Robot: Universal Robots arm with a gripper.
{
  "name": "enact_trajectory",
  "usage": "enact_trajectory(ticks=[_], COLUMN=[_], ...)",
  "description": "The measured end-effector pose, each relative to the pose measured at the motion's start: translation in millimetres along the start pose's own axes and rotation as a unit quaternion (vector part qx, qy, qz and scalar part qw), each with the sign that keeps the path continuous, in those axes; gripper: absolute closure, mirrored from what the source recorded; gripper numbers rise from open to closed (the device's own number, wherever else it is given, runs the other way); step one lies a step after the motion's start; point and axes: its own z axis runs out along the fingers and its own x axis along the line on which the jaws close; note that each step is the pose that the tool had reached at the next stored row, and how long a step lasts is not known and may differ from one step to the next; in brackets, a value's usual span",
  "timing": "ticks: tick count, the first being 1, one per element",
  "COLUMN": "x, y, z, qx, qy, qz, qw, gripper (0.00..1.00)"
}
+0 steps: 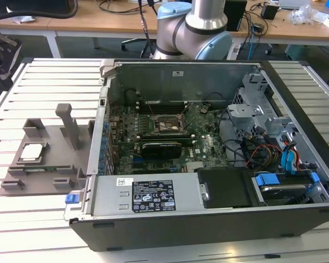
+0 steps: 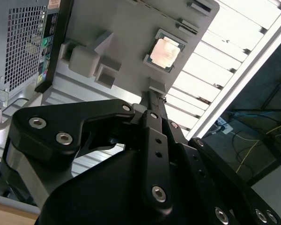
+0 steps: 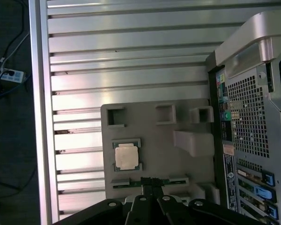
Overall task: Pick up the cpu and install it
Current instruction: 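Reach for the cpu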
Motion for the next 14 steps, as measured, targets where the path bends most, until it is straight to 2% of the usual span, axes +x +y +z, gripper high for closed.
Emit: enact_trajectory(ticks=[14], x=[20.9], y=[-1.6], z=[-0.2], qx=[0.0], qy=[0.0], qz=[0.0], qw=[1.0], gripper=[0.89])
